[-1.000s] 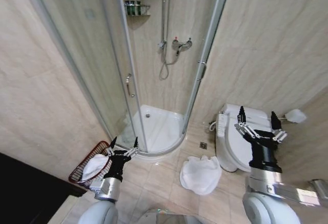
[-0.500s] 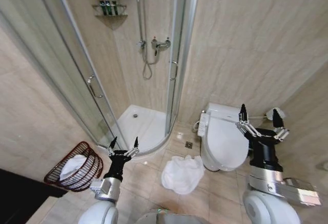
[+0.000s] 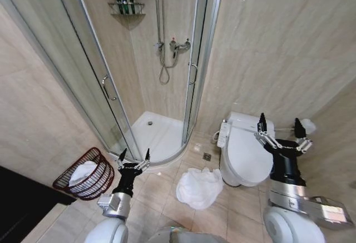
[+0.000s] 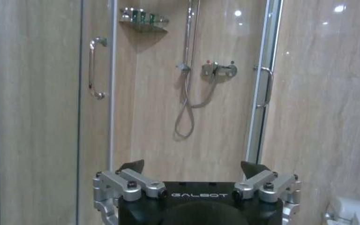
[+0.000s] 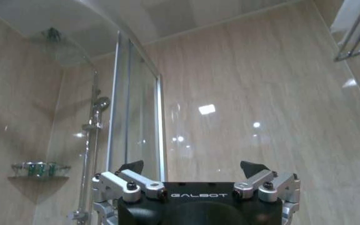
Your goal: Discard the used towel into the hamper.
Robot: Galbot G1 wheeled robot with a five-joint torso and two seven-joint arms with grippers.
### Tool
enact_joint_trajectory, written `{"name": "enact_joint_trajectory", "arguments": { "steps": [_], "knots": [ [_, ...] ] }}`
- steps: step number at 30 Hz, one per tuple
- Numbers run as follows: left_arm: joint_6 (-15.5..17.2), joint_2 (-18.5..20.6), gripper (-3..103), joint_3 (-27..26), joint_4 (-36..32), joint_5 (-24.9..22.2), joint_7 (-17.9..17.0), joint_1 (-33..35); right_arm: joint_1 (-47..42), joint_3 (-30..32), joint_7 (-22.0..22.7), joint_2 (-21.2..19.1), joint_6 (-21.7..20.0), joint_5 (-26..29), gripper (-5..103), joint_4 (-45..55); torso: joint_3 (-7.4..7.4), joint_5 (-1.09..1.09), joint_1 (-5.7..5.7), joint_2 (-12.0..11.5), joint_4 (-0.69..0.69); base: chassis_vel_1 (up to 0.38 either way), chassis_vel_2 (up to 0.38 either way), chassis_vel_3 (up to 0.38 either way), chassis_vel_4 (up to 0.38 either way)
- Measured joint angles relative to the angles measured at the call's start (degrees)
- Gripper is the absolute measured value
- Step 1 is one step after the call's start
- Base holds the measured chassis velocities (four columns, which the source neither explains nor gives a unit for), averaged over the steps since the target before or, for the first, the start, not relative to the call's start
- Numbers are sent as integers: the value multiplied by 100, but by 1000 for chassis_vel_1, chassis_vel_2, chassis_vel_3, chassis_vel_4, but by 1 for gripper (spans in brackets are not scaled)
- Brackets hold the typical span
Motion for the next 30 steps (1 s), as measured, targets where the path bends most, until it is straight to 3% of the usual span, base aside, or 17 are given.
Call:
{"name": "enact_joint_trajectory", "arguments": {
  "steps": [10,21,30],
  "knots": [
    [0,0,100,0,0,0,0,0,-89,-15,-11,107,127,-94,100,-243,-114,-2,-114,-224,0,0,0,0,0],
    [0,0,100,0,0,0,1,0,-255,-30,9,197,412,-65,100,-1134,-332,-1,-293,-625,0,0,0,0,0],
    [0,0,100,0,0,0,1,0,-348,-171,33,205,302,139,100,-1565,-485,-2,-418,-903,0,0,0,0,0]
  ]
}}
